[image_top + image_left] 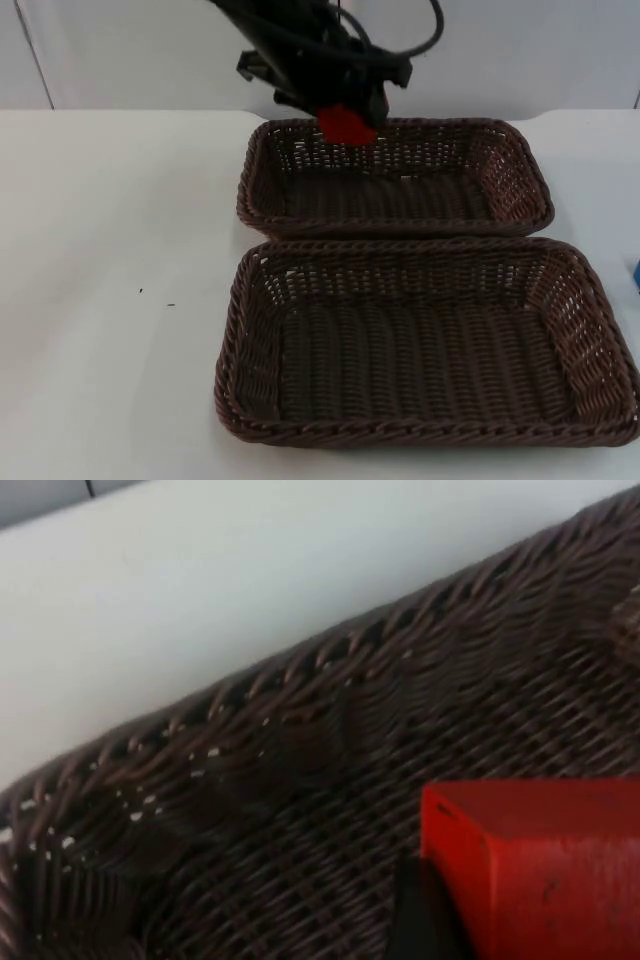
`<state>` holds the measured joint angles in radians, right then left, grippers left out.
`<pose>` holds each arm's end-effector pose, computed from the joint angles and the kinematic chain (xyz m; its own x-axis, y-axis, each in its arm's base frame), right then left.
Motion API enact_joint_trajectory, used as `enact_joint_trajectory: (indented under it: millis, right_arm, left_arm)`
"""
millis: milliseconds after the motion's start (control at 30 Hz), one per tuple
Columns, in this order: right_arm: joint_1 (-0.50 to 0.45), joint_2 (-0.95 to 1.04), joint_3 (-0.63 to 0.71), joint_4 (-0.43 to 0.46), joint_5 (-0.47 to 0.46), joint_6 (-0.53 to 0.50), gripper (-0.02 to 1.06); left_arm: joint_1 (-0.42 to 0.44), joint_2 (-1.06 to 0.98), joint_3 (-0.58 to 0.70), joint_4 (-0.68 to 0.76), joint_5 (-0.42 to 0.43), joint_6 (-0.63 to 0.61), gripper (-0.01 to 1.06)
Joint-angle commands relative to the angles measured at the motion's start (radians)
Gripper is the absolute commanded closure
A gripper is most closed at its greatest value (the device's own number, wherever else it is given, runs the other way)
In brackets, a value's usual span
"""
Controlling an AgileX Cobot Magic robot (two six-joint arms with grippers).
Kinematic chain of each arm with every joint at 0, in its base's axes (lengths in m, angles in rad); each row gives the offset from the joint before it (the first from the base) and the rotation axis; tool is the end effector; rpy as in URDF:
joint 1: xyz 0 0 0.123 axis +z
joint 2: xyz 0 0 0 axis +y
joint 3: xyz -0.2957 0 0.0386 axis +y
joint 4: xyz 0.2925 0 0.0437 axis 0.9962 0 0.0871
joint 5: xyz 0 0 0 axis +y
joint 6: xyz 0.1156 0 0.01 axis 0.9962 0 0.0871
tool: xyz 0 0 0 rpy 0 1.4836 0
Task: Pick up one cube with the left hand and place it into the upper basket. Pick up one cube with the right hand and place it into the lower basket.
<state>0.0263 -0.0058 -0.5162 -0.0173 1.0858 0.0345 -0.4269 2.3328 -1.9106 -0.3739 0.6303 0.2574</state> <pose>0.0389 -0.0008 0.2903 -0.4587 0.0144 -0.8885 -0.0006 0.9999 0.0165 0.5215 -0.2647 0.1393 -0.7555 0.2905 -0.5873 0.4844 0.8512 -0.2021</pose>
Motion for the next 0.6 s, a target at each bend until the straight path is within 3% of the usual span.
enact_joint_trajectory:
  millis: [0, 567]
  right_arm:
    - [-0.003, 0.006, 0.003, -0.005, -0.008, 0.000, -0.01]
    - [-0.003, 0.006, 0.003, -0.005, -0.008, 0.000, -0.01]
  left_arm:
    - [-0.007, 0.018, -0.009, 0.001, -0.035, -0.004, 1.05]
    - [-0.007, 0.115, -0.009, 0.003, -0.089, -0.001, 1.05]
